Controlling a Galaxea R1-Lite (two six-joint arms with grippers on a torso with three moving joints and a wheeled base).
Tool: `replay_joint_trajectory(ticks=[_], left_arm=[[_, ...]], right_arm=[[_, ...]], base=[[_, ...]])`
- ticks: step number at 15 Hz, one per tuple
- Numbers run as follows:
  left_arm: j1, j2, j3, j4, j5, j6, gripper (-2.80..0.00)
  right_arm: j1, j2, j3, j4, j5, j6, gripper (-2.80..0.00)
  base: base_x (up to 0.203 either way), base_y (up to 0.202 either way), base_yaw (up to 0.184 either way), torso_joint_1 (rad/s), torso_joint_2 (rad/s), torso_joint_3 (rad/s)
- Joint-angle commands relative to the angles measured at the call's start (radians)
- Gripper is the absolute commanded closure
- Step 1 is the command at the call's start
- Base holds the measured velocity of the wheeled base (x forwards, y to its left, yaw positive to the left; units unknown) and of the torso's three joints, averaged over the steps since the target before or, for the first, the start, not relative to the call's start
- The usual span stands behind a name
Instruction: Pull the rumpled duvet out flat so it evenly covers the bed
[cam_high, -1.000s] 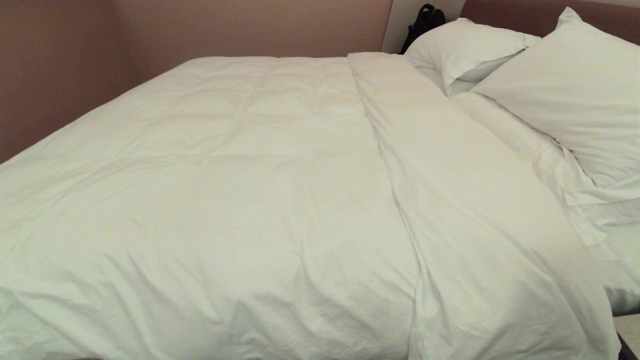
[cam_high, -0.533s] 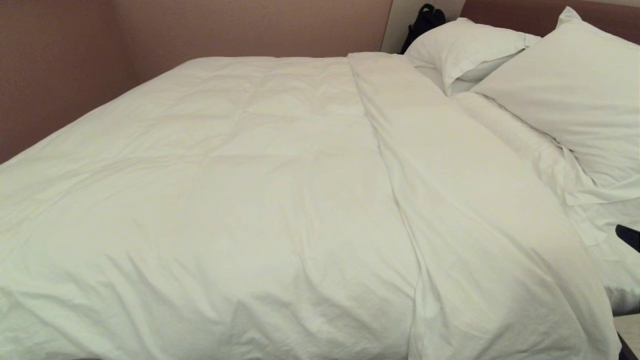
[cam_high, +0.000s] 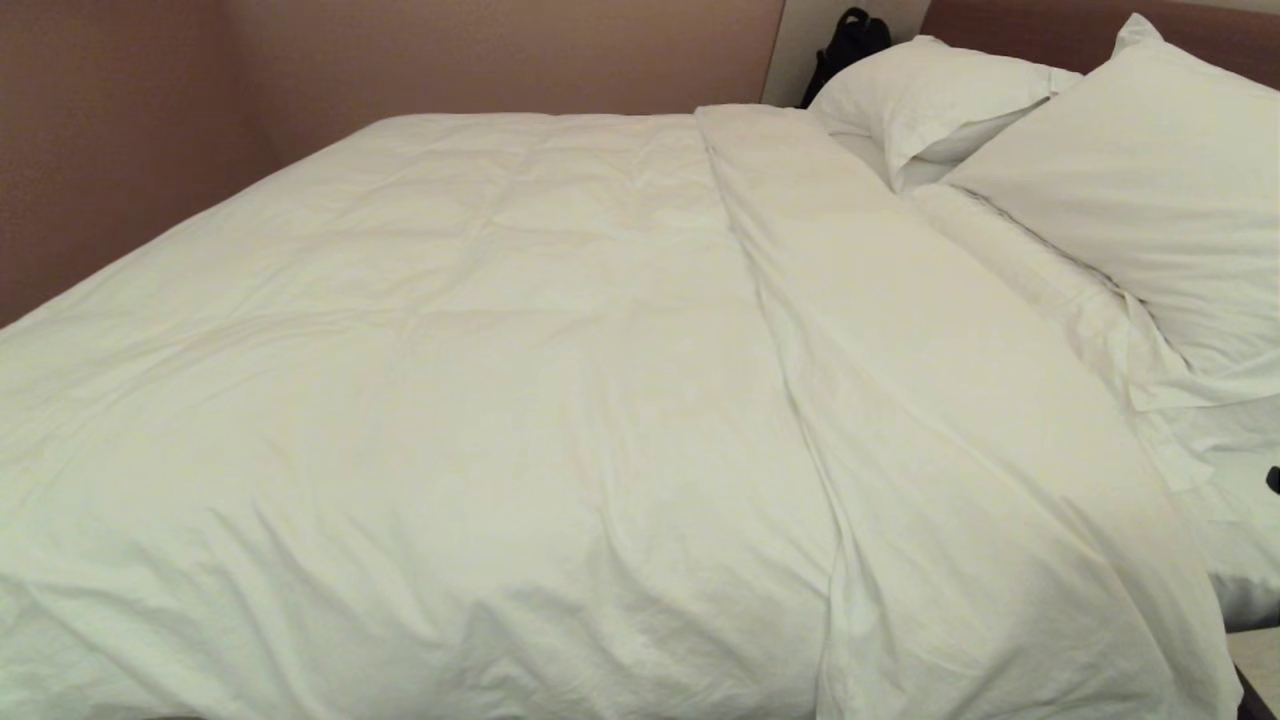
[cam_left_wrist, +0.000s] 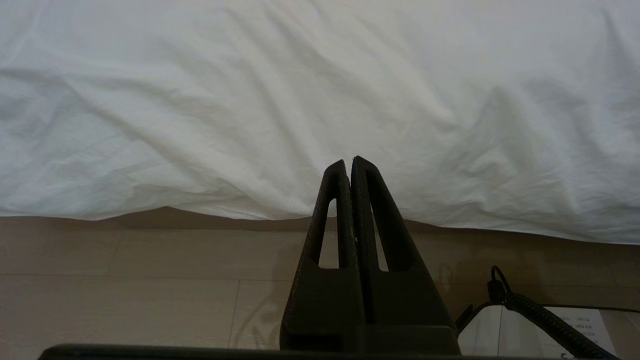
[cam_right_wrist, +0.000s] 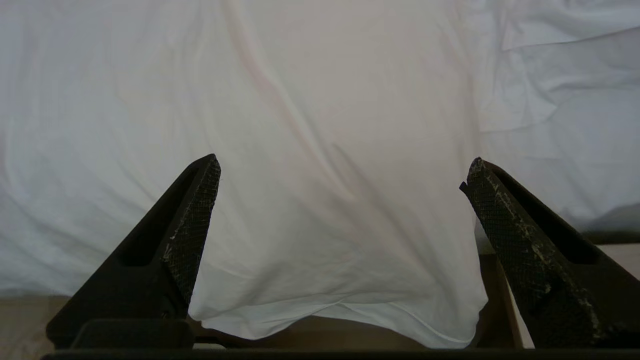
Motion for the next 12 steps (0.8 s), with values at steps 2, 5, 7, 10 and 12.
replay_joint_trajectory(ticks=[2, 5, 7, 10, 12], left_arm=[[0.0, 0.0, 0.0, 0.001, 0.0, -0.001, 0.0], [0.0, 0.0, 0.0, 0.001, 0.0, 0.0, 0.0], [0.0, 0.0, 0.0, 0.001, 0.0, -0.001, 0.0], [0.0, 0.0, 0.0, 0.001, 0.0, -0.001, 0.0], [0.0, 0.0, 0.0, 0.001, 0.0, -0.001, 0.0]], right_arm=[[0.003, 0.039, -0.075, 0.202, -0.014, 0.15, -2.8], [0.038, 0.027, -0.069, 0.229, -0.012, 0.158, 0.0], [0.092, -0.008, -0.069, 0.231, -0.007, 0.157, 0.0], [0.204, -0.059, -0.071, 0.264, -0.005, 0.165, 0.0], [0.236, -0.068, -0.074, 0.296, -0.004, 0.205, 0.0]], base=[[0.0, 0.0, 0.0, 0.0, 0.0, 0.0], [0.0, 0.0, 0.0, 0.0, 0.0, 0.0], [0.0, 0.0, 0.0, 0.0, 0.0, 0.0], [0.0, 0.0, 0.0, 0.0, 0.0, 0.0], [0.0, 0.0, 0.0, 0.0, 0.0, 0.0]])
